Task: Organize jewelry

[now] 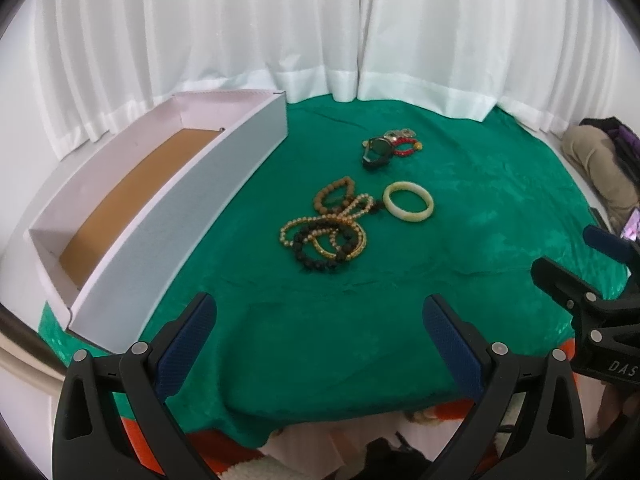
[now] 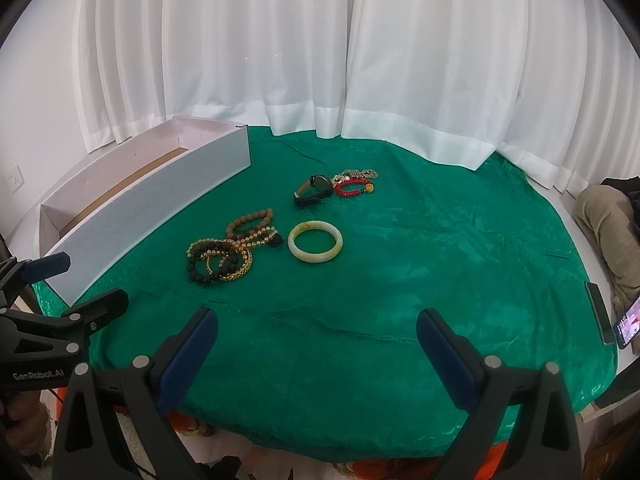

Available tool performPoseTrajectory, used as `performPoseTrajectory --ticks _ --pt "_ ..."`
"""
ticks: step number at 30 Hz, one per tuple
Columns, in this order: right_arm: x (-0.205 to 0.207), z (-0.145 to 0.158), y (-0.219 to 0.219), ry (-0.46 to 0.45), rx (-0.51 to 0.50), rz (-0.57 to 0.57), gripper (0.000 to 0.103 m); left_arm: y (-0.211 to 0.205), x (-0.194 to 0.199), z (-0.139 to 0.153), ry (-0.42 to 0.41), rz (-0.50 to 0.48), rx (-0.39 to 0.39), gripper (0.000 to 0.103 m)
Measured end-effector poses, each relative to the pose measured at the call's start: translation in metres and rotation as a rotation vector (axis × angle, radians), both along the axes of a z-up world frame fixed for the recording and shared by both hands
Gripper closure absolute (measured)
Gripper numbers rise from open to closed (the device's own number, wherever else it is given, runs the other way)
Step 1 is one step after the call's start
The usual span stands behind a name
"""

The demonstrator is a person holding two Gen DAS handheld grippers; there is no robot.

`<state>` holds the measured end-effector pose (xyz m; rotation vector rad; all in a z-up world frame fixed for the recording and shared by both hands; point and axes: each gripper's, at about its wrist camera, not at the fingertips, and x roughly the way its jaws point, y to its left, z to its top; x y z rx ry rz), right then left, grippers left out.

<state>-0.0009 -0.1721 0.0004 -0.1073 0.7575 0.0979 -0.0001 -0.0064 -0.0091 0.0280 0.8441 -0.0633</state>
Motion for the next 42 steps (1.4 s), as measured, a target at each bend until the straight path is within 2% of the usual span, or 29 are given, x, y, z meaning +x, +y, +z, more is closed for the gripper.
performPoseTrajectory --ticks 8,15,22,29,33,36,38,40,42 --pt "0.001 -0.004 -0.002 0.012 0.005 0.001 0.002 -0.006 -0.002 0.000 -0.016 -0.023 -0.001 0.000" --pt "0.001 -0.004 -0.002 0.014 0.006 0.002 0.002 -0.004 0.000 -0.004 0.004 -0.030 -0.018 0.000" --pt "0.001 -0.006 -0.002 0.021 0.008 0.001 0.002 0.011 0.015 -0.011 0.019 0.003 -0.021 0.000" --pt "0.004 -0.011 -0.009 0.030 0.024 -0.017 0.002 0.061 0.063 -0.052 0.120 0.084 -0.059 0.001" --pt "0.005 -0.016 -0.012 0.048 0.033 -0.018 0.002 0.067 0.089 -0.075 0.175 0.075 -0.081 0.001" --pt "0.005 -0.016 -0.011 0.043 0.028 -0.016 0.002 0.059 0.109 -0.085 0.179 0.033 -0.118 0.002" --pt "0.005 -0.016 -0.011 0.046 0.031 -0.016 0.002 0.051 0.123 -0.094 0.182 0.017 -0.101 0.008" --pt "0.006 -0.017 -0.012 0.049 0.031 -0.019 0.002 0.043 0.136 -0.106 0.207 0.006 -0.085 0.020" --pt "0.006 -0.018 -0.014 0.054 0.032 -0.024 0.002 0.035 0.146 -0.120 0.238 0.005 -0.068 0.027"
